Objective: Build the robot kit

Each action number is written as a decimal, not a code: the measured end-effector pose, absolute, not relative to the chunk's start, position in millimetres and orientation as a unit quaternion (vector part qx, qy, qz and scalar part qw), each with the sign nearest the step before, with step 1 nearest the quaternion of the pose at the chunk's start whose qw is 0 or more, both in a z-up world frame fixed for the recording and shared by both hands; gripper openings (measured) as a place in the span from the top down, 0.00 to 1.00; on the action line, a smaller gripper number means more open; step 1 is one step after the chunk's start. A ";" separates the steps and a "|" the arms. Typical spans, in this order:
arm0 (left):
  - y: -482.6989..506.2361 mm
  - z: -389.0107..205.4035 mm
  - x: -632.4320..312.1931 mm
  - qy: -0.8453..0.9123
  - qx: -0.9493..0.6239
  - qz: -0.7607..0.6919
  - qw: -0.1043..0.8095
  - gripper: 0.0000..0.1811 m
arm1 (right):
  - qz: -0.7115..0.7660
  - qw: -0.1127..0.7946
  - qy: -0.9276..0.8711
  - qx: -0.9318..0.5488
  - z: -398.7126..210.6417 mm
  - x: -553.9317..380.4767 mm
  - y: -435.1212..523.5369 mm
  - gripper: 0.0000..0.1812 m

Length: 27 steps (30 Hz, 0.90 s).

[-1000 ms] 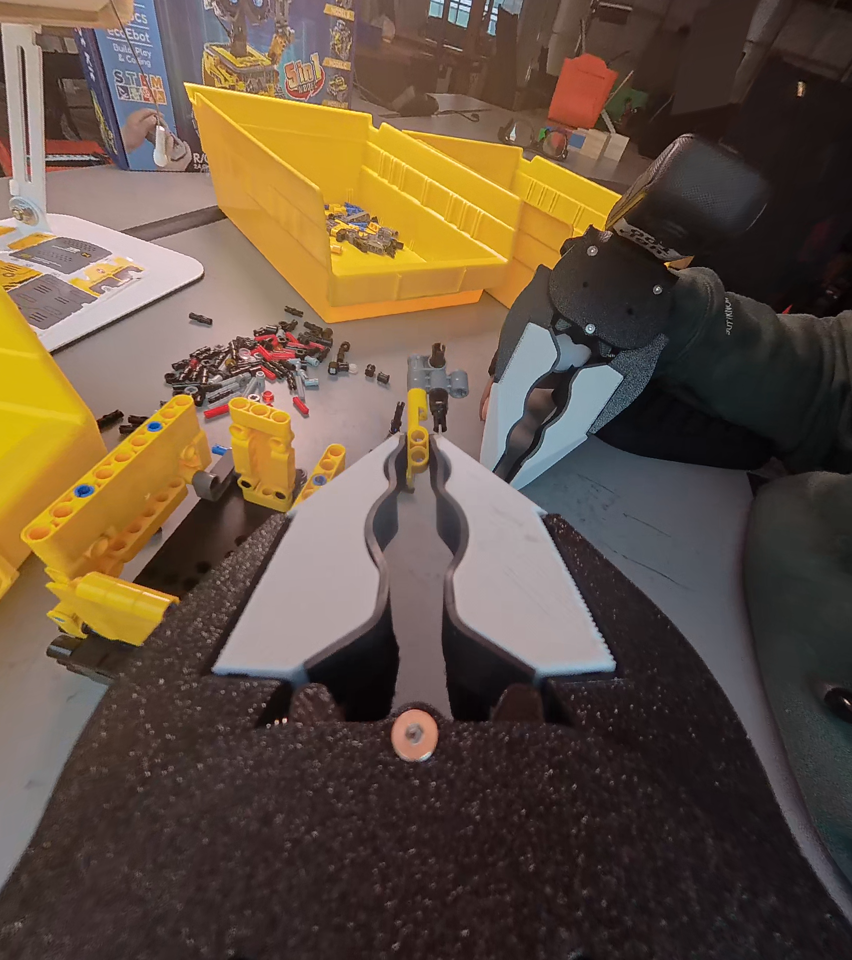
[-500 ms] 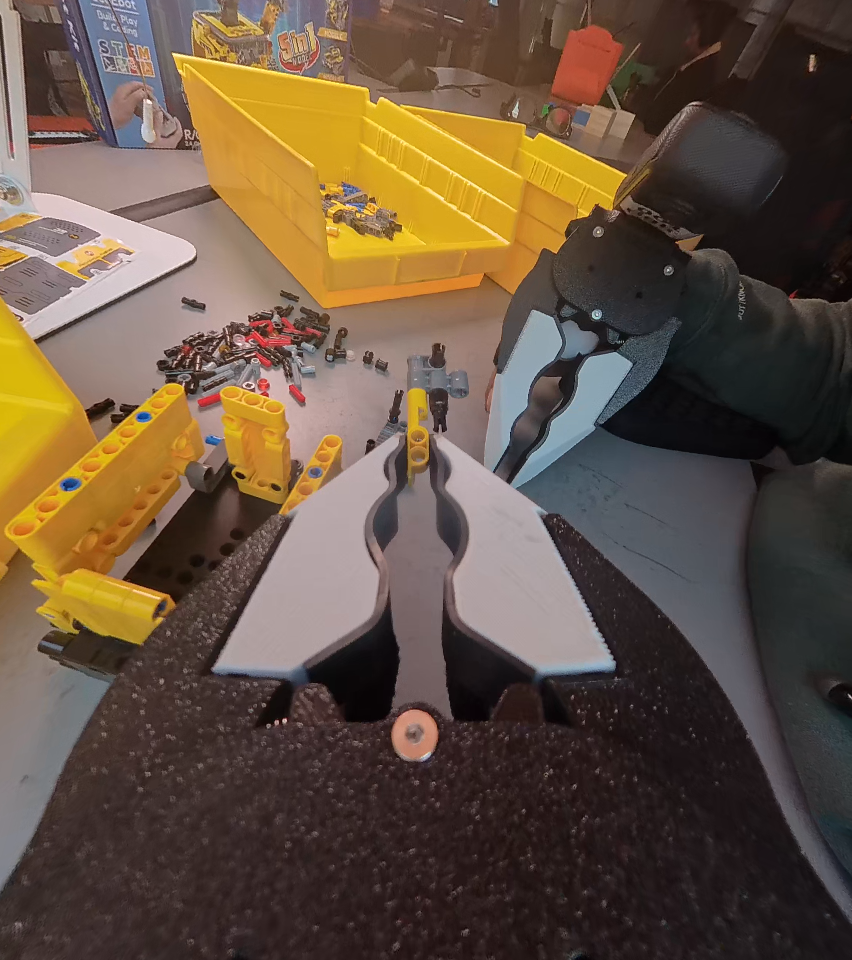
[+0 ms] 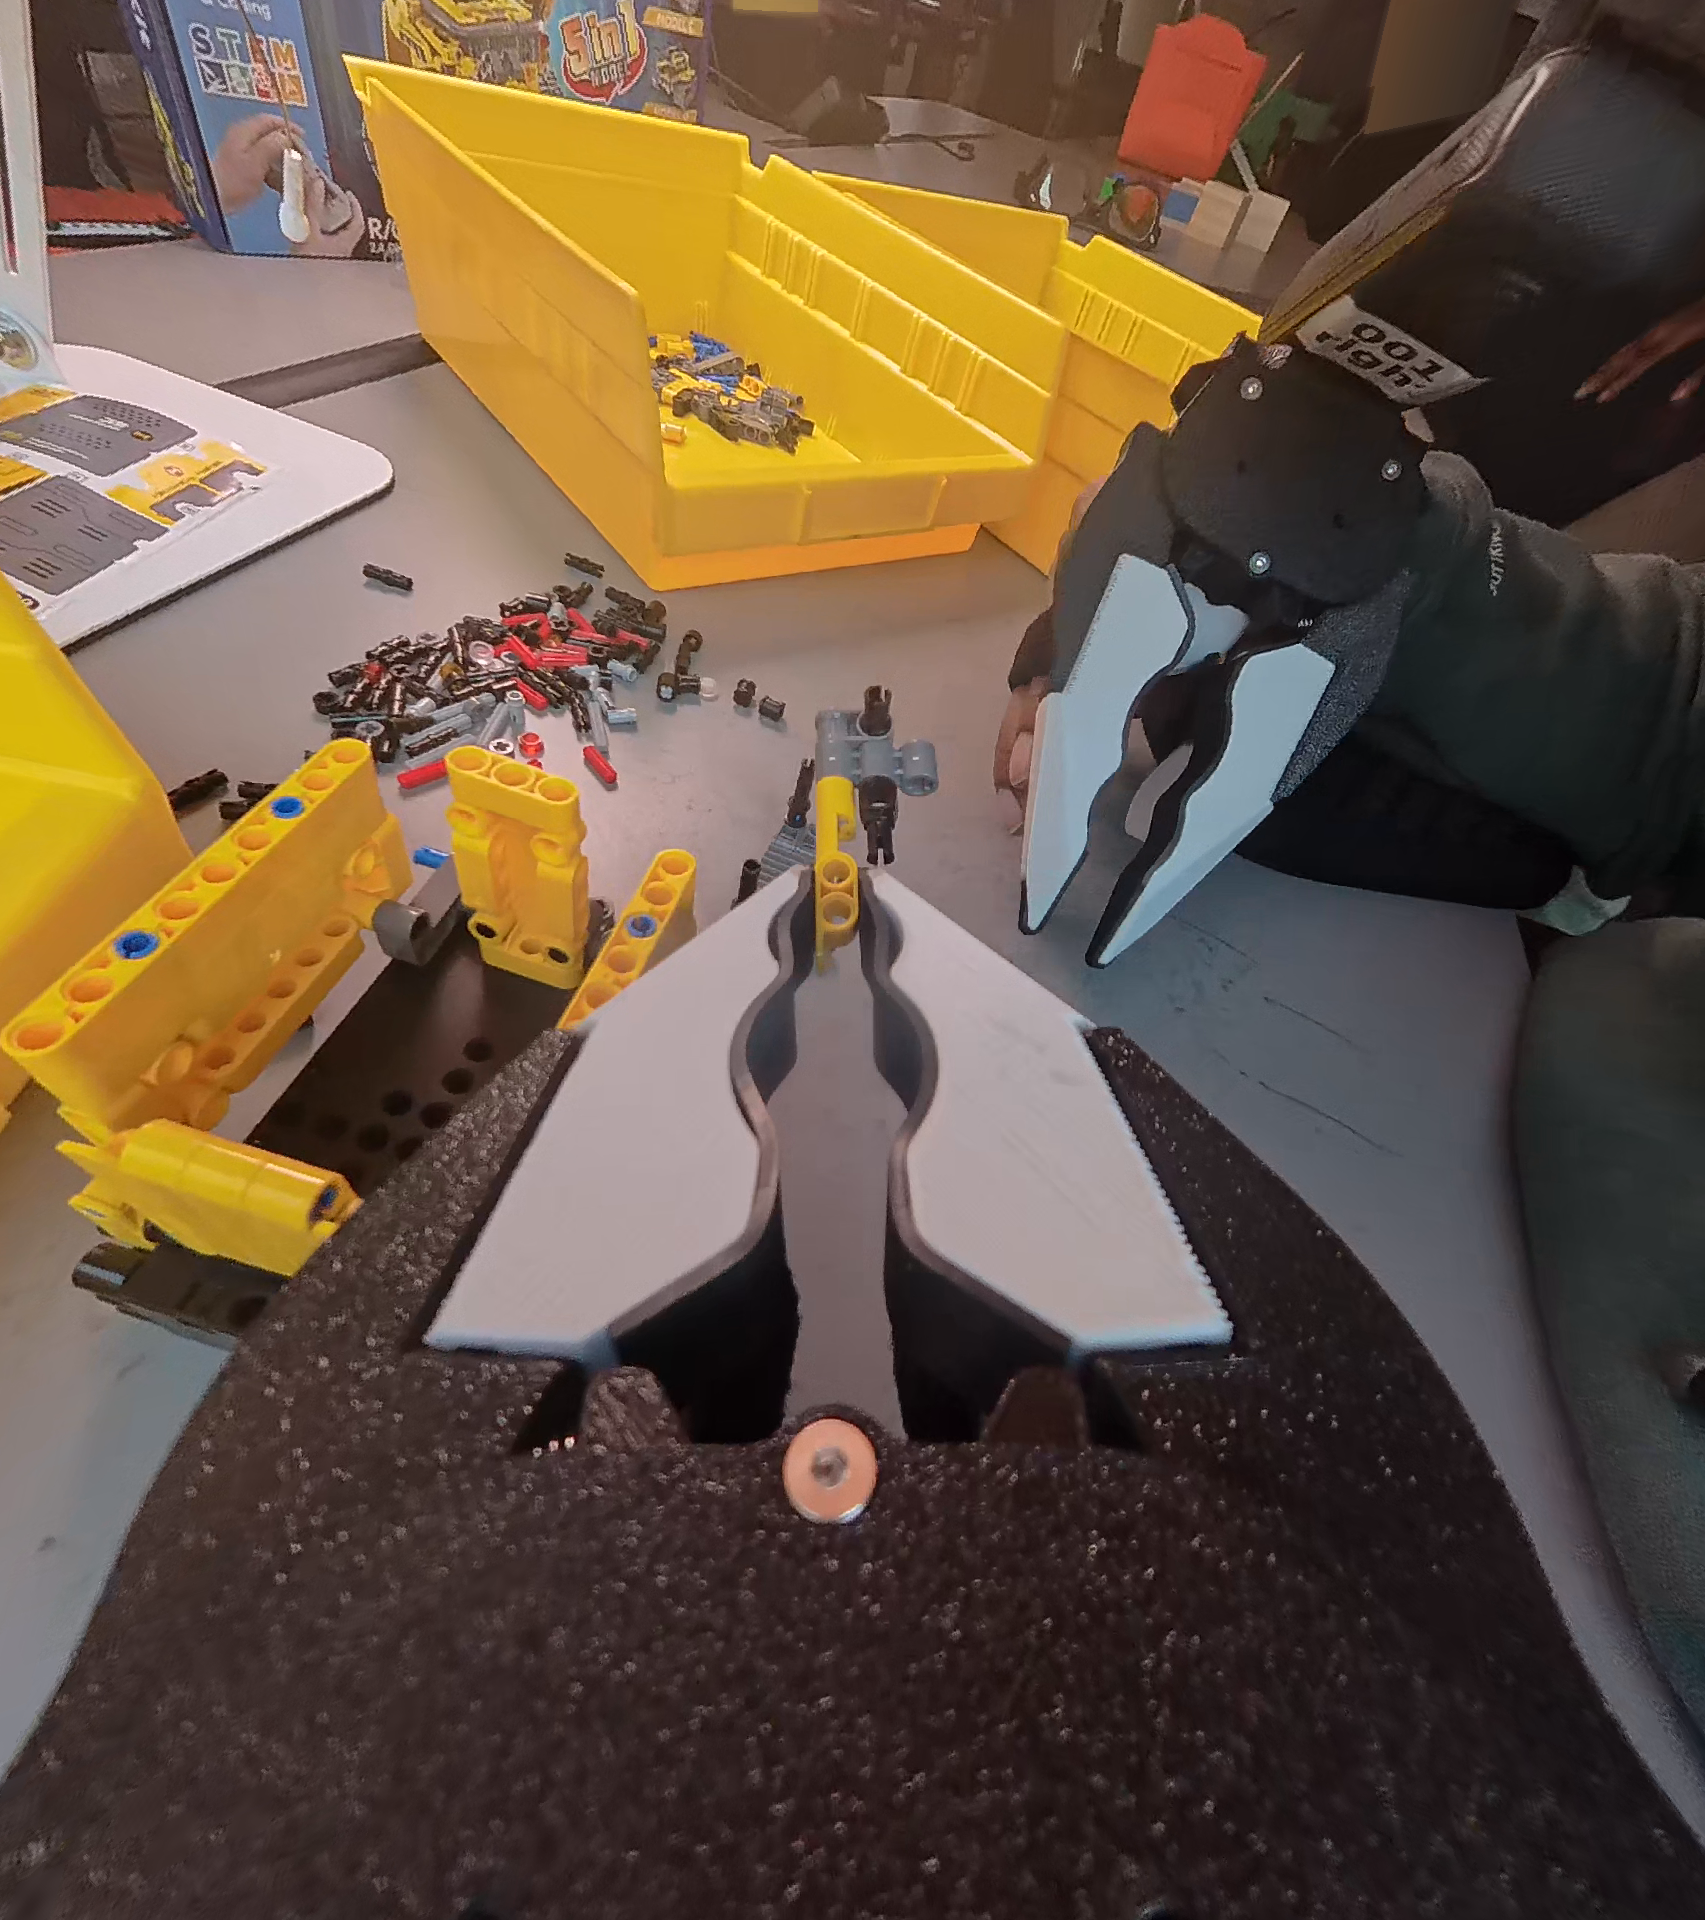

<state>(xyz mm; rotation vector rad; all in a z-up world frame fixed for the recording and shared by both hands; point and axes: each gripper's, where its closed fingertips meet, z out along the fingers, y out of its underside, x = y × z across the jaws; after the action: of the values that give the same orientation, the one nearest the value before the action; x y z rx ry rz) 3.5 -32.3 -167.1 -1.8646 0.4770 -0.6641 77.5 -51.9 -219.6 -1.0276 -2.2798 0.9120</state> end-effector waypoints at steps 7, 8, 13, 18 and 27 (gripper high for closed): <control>-31.3 -168.9 0.4 0.198 -0.782 -0.271 0.525 0.97 | 0.282 0.219 -0.867 -0.347 -236.6 71.8 -40.8 0.91; -31.2 -168.9 -0.1 0.198 -0.783 -0.270 0.525 0.97 | 0.288 0.213 -0.865 -0.350 -236.7 71.0 -39.9 0.91; -31.3 -169.1 -0.5 0.196 -0.783 -0.274 0.523 0.97 | 0.291 0.217 -0.853 -0.375 -236.4 64.3 -31.2 0.93; -32.3 -170.7 1.9 0.200 -0.784 -0.277 0.519 0.97 | 0.283 0.230 -0.853 -0.373 -236.3 58.9 -26.8 0.93; -31.9 -171.1 0.0 0.196 -0.785 -0.277 0.519 0.97 | 0.267 0.236 -0.872 -0.336 -234.1 56.9 -24.0 0.90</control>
<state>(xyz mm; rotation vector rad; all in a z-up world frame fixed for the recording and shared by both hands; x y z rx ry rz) 0.0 -31.9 -171.1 -1.8819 0.4710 -0.6652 56.9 -24.0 -234.1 -0.9217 -2.3908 0.7314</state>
